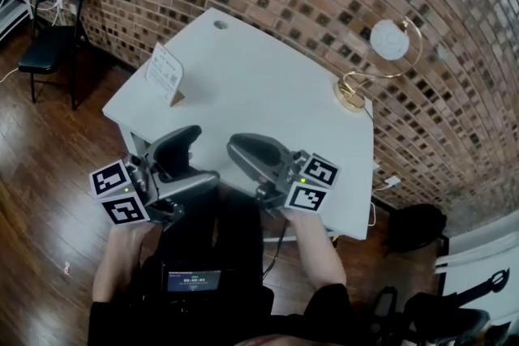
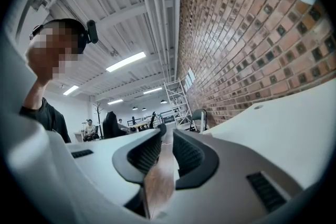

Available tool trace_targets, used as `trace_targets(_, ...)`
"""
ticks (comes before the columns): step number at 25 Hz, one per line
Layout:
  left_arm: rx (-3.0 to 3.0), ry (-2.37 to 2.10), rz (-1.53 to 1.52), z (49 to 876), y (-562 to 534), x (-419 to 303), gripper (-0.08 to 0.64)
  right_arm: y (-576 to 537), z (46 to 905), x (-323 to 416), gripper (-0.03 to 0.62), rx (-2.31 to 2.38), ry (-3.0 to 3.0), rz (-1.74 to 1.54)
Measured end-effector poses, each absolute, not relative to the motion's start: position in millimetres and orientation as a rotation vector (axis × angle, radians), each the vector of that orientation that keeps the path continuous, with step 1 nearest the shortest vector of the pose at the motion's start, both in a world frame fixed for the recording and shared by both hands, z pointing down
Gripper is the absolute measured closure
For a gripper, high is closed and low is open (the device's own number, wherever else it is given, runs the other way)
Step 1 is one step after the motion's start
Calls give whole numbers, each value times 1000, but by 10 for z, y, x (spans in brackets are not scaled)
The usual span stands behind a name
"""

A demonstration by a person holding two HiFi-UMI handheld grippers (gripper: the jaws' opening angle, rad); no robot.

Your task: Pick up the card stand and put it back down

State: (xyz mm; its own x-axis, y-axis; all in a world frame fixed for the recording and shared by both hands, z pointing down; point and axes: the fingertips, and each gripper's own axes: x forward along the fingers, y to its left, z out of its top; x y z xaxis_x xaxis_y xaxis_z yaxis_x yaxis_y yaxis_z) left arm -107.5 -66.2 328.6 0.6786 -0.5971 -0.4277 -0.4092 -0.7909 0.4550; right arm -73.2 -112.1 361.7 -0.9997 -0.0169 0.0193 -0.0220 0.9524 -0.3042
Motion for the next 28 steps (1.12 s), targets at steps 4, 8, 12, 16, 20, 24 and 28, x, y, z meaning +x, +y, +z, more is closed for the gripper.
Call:
trace_targets(4, 2560, -821, -833, 3309, -743, -1196, 114, -1243, 3658, -819, 494, 13, -3067, 476)
trace_targets(8, 2539, -860, -832, 3372, -846, -1340, 115, -1357, 3715, -939, 485, -10, -3036, 473)
trace_targets(12, 2523, -902, -826, 3448, -952, -1459, 115, -1492, 3810, -1086, 453, -14, -2980, 445)
trace_targets(16, 2499, -941, -830, 3530, -1069, -1600, 114, -1648, 3915, -1259, 444, -2, -2942, 439)
trace_targets(20, 2480, -972, -837, 3537, -1143, -1716, 114, -1776, 4005, -1456, 443, 2, -2916, 457)
trace_targets(24, 2471, -1010, -827, 3518, -1228, -1810, 115, -1845, 4141, -1660, 420, -1, -2881, 491)
trace_targets(28, 2462, -1043, -823, 3518, -1307, -1926, 115, -1983, 4269, -1845, 416, 46, -2854, 531)
